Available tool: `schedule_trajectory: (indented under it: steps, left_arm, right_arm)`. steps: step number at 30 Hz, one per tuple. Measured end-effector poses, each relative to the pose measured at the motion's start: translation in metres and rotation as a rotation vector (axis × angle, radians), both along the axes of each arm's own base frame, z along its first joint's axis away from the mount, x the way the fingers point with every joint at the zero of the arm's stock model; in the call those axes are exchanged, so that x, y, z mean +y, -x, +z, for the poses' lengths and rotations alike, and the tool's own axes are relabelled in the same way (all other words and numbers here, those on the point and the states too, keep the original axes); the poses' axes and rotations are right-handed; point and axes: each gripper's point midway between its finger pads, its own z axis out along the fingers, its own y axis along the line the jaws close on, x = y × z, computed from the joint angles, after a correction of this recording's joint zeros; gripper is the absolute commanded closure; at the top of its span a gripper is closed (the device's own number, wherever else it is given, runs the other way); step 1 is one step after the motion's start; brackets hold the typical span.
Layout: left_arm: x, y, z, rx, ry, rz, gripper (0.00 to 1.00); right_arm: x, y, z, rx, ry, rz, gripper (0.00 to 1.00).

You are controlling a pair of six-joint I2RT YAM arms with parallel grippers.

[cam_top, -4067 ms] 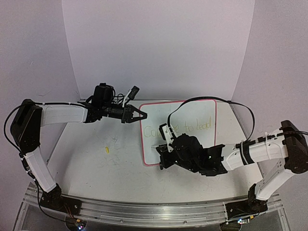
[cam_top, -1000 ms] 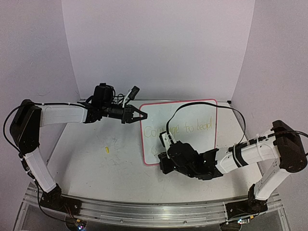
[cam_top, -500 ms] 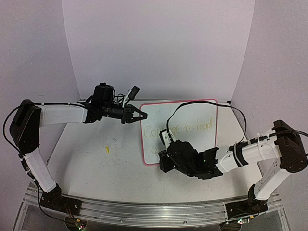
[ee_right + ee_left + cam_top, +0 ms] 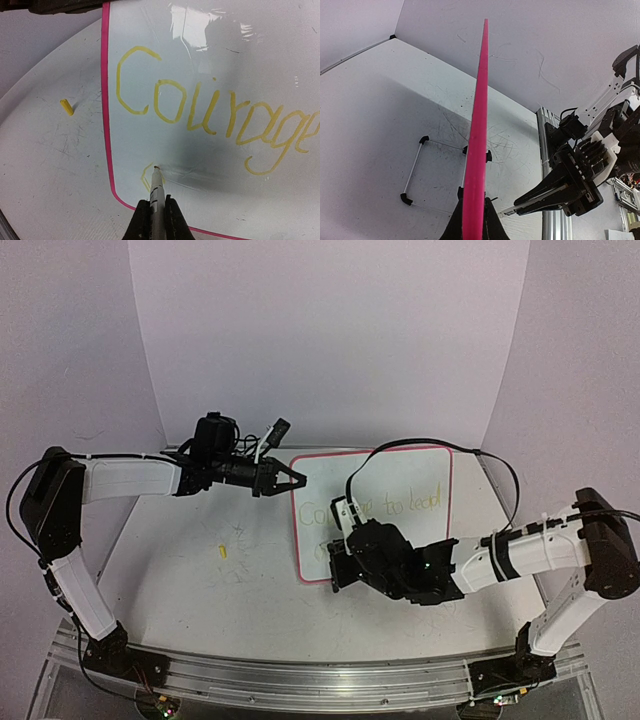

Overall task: Write a sentence on the whiteboard
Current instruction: Write a sentence at the center of the board.

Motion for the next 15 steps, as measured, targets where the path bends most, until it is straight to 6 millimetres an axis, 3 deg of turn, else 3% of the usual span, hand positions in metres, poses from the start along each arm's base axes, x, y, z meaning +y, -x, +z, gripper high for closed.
schedule_trajectory:
  steps: [15]
  left_arm:
    - [-0.0002, 0.0010, 0.0003, 0.000, 0.000, -0.001, 1.00]
  right_arm:
    - [0.0038, 0.0035, -0.0039, 0.021, -0.012, 0.031, 1.00]
